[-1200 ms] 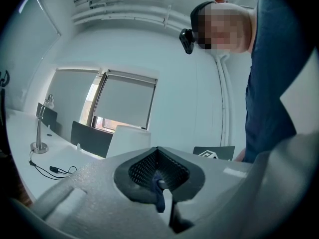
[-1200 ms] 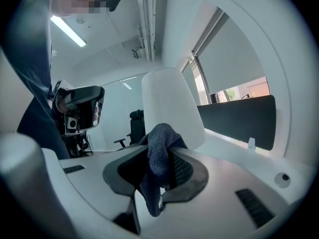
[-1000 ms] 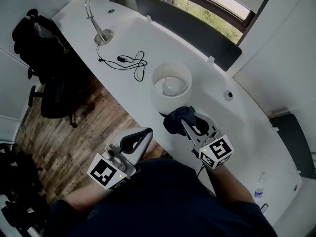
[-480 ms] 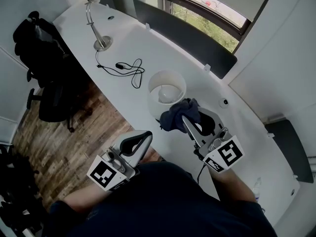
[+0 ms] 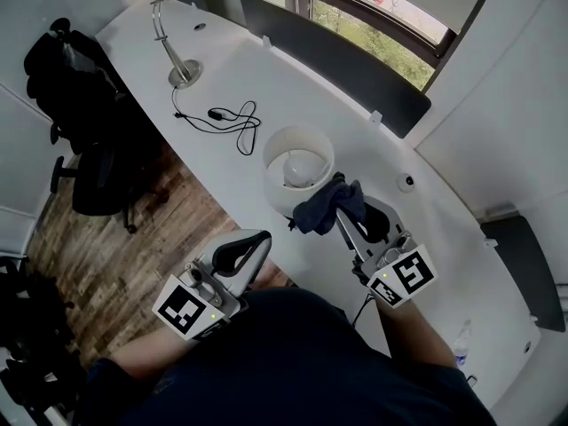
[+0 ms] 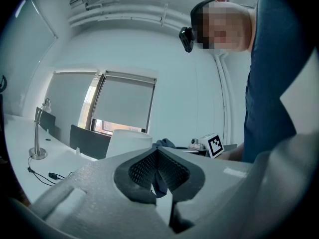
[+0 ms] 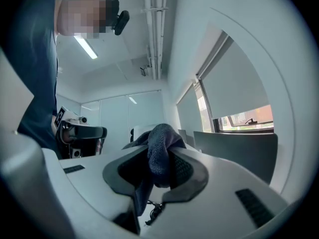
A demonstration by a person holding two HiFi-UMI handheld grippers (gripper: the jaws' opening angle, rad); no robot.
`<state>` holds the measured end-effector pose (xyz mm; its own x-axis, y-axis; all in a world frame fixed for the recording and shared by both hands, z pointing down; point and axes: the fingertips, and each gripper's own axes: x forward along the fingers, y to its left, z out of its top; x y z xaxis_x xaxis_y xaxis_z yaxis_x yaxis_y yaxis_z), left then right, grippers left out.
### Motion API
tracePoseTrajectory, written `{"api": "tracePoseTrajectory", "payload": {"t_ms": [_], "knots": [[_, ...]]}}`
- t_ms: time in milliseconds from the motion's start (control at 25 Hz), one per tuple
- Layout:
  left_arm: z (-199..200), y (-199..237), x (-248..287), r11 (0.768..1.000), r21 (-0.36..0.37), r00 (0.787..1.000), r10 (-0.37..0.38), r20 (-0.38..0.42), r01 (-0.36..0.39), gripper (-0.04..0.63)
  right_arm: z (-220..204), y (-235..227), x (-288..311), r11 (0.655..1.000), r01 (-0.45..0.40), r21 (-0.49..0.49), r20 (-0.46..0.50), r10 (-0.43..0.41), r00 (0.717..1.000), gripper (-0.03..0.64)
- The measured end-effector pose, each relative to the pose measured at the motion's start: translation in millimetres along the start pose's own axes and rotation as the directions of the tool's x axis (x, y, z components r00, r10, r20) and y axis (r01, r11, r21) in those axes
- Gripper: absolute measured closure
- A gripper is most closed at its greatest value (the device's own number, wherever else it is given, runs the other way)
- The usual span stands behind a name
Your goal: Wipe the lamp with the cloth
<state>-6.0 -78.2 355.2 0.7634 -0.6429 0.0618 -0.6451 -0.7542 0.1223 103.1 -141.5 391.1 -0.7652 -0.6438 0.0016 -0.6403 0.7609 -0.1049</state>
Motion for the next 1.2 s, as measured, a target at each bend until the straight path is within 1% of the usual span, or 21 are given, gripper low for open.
{"api": "tracePoseTrajectory", "payload": {"t_ms": [160,280,520,640,760,920,1200], "knots": [[-2,2,4,1.000,0.005,1.000,0.001,-0.014,-0.001,0.589,-32,-11,-3,1.000,0.021,0.015,-0.064,-0.020,0.998,0.519],[-4,2,7,1.000,0.011,1.000,-0.001,-0.025,0.002,0.589,-53,-18,-5,0.999,0.038,0.033,-0.095,-0.035,0.995,0.519],[-7,0,15,1.000,0.014,0.999,-0.013,-0.044,0.014,0.589,-83,-32,-8,0.995,0.079,0.057,-0.155,-0.069,0.985,0.520],[-9,-1,16,1.000,0.016,0.999,-0.014,-0.048,0.015,0.589,-90,-36,-8,0.994,0.087,0.064,-0.168,-0.075,0.983,0.520],[-10,-1,16,1.000,0.014,0.999,-0.012,-0.050,0.013,0.589,-85,-38,-7,0.994,0.087,0.067,-0.158,-0.075,0.985,0.520],[-10,-1,17,1.000,0.011,0.999,-0.012,-0.042,0.013,0.589,-66,-40,-4,0.995,0.079,0.067,-0.120,-0.071,0.990,0.520],[-10,-1,16,1.000,0.001,0.999,-0.013,-0.033,0.013,0.589,-14,-36,5,0.999,0.034,0.038,-0.018,-0.033,0.999,0.520]]}}
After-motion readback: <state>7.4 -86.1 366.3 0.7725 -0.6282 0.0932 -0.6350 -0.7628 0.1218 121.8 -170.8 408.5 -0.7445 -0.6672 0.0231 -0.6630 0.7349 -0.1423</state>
